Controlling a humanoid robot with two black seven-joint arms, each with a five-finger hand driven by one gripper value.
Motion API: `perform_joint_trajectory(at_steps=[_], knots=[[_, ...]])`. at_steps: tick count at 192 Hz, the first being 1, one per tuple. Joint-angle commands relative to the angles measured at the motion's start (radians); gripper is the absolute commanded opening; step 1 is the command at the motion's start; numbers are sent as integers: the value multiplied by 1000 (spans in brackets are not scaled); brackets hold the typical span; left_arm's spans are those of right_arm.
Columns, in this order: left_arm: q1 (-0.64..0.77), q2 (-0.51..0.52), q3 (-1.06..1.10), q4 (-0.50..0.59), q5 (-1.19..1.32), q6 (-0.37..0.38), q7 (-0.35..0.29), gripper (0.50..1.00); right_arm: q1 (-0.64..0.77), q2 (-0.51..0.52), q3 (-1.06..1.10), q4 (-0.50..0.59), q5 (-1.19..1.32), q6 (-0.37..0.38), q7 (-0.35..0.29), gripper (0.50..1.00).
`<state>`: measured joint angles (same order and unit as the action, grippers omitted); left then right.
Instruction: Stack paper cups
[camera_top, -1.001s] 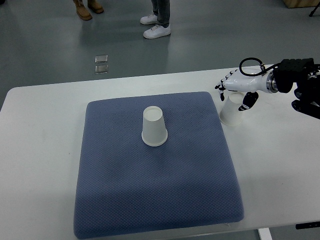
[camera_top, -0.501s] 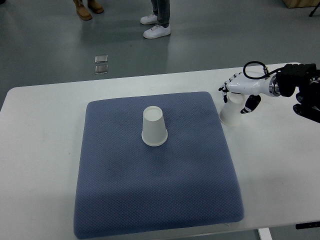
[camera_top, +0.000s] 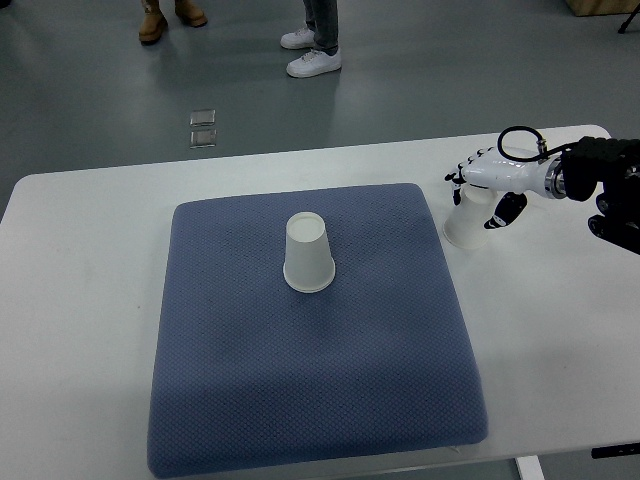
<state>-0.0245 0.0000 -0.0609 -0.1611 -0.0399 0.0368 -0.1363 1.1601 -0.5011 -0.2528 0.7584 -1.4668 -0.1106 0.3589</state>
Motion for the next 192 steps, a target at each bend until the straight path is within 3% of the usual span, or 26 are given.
perform_joint_trajectory(at_steps=[1, 89, 192], knots=[[0, 0, 0, 0, 0, 0, 0, 1000, -2, 6, 1, -7, 3, -4, 0, 901], [0, 0, 0, 0, 0, 0, 0, 1000, -51, 59, 1, -65, 10, -37, -2, 899], [0, 0, 0, 0, 0, 0, 0, 1000, -65, 65, 56, -70, 109, 0, -3, 876]])
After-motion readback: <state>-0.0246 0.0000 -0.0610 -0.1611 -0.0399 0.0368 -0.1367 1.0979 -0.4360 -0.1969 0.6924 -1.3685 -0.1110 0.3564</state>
